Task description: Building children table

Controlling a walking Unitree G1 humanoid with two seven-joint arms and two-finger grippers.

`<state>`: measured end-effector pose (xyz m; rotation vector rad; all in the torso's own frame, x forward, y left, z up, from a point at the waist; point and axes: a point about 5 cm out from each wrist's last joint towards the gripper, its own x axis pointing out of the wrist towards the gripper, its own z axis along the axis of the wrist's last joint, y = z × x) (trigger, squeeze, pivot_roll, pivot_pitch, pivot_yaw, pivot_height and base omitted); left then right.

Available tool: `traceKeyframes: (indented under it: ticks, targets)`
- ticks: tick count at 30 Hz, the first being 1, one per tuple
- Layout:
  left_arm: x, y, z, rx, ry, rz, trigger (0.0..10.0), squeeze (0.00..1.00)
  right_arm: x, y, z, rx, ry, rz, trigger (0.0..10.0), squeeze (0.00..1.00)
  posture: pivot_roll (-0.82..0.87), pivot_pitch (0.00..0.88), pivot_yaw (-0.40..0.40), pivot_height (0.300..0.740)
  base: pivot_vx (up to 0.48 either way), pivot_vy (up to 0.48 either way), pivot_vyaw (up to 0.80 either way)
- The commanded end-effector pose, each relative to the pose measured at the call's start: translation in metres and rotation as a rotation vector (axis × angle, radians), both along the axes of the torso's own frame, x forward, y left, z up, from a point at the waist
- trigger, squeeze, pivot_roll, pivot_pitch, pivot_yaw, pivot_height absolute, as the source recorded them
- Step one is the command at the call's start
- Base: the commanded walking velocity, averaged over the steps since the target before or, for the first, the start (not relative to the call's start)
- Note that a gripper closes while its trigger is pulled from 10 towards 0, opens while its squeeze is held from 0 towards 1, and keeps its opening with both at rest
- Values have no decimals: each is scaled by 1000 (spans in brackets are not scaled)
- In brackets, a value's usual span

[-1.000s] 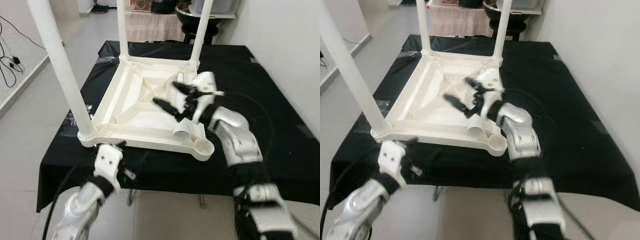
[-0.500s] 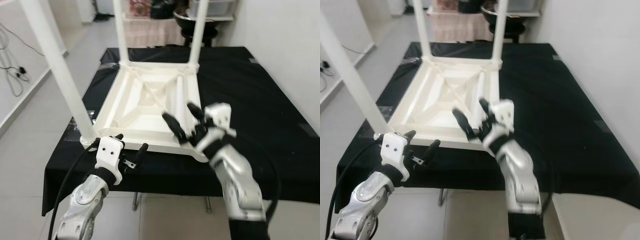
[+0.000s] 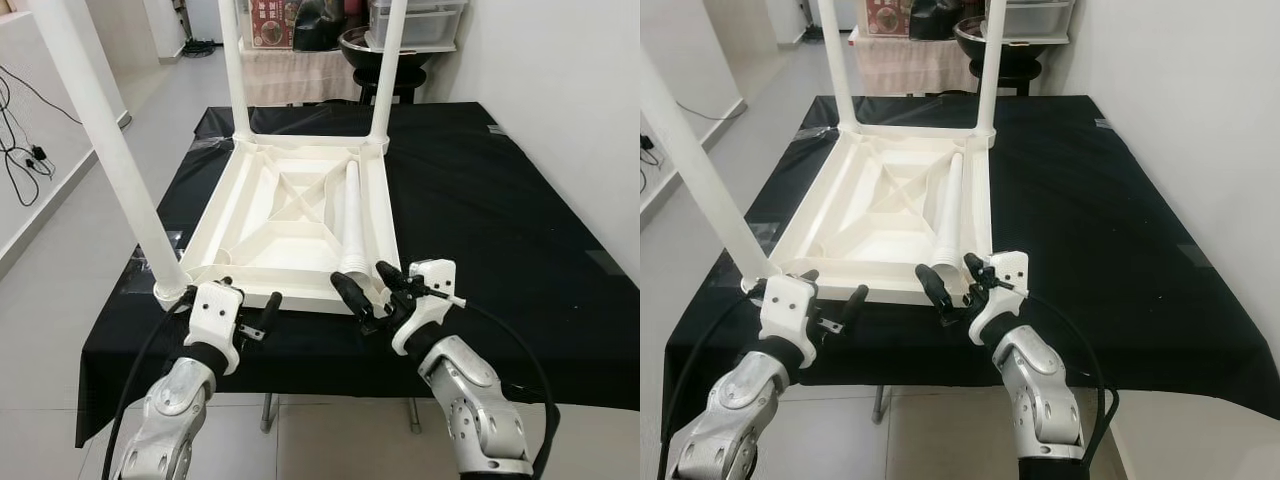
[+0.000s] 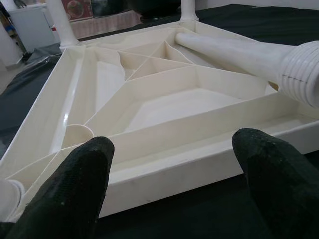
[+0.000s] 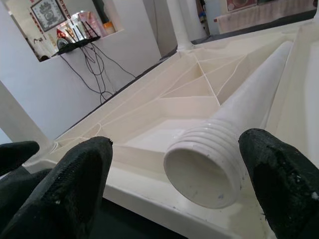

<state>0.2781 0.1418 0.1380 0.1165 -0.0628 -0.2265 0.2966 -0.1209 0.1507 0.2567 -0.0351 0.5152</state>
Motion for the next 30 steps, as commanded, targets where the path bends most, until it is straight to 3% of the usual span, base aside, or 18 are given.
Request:
traceKeyframes:
  ticks: [1, 30]
  targets:
    - [1, 0, -4, 28, 6, 1, 10000, 0, 1, 3, -1, 21, 19, 14, 10000, 0, -135, 84, -3, 740, 0, 0, 0]
    - [8, -5, -2, 55, -9, -28, 10000, 0, 4, 2, 1, 41, 42, 37, 10000, 0, -144, 105, 2, 740, 0, 0, 0]
